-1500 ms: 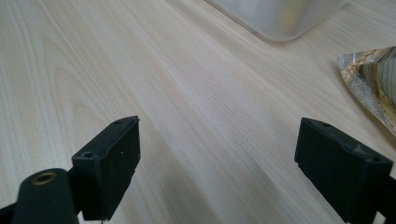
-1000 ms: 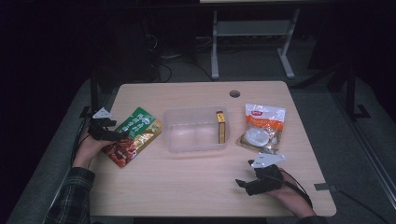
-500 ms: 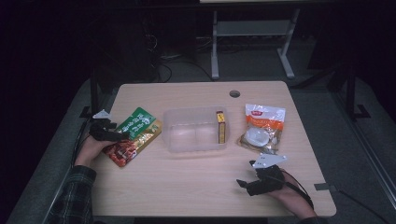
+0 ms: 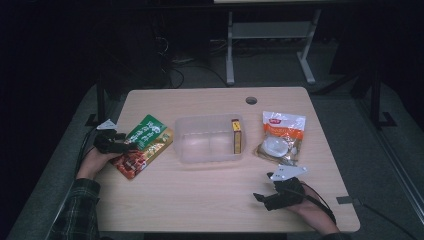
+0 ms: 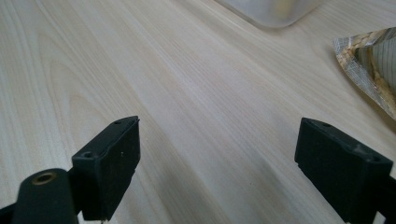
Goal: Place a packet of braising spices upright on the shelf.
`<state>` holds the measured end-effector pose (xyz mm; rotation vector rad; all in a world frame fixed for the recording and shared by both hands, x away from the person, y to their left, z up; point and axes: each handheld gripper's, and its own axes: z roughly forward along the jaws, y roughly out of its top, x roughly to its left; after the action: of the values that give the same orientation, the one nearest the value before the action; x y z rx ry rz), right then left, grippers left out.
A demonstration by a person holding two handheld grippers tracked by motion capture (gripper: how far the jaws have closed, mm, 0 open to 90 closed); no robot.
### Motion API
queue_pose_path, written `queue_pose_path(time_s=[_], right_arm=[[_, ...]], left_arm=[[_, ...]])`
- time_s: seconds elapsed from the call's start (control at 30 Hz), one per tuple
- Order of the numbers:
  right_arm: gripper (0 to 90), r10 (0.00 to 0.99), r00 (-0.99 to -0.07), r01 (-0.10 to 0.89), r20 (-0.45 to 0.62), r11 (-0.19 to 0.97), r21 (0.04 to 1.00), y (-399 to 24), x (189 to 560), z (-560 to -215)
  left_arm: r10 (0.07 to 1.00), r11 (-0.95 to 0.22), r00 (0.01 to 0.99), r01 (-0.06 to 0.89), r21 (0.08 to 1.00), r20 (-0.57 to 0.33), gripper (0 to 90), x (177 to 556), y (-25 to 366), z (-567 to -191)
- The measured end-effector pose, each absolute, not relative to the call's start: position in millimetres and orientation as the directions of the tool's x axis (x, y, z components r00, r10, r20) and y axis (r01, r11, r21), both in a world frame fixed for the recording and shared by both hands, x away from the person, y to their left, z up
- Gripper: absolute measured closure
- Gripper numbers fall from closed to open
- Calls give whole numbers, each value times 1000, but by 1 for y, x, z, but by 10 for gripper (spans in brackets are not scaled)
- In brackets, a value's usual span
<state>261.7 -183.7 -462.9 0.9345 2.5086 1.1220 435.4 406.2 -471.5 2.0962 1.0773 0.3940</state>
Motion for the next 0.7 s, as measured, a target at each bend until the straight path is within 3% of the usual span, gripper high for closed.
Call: queue_pose_path(time_s=[0.03, 0.17, 0.3, 0.43, 0.57, 0.7], right_arm=[[138, 638, -769, 457, 42, 502, 734, -183, 261, -463], [138, 636, -771, 457, 44, 503, 734, -183, 261, -463], [138, 633, -773, 454, 41, 507, 732, -183, 262, -463], [138, 632, -774, 454, 43, 506, 733, -183, 262, -463], [138, 633, -773, 457, 45, 505, 732, -183, 261, -463], [138, 633, -773, 457, 46, 505, 733, -183, 261, -463]], left_arm=[[801, -368, 596, 566, 738, -57, 323, 434, 408, -472], [803, -383, 595, 562, 733, -36, 358, 432, 405, -471], [792, -422, 610, 550, 721, -2, 548, 429, 398, -469], [793, -423, 610, 547, 722, 2, 627, 428, 397, -468], [791, -471, 608, 539, 699, 64, 799, 427, 388, -465], [799, -473, 598, 550, 688, 71, 836, 428, 385, -464]])
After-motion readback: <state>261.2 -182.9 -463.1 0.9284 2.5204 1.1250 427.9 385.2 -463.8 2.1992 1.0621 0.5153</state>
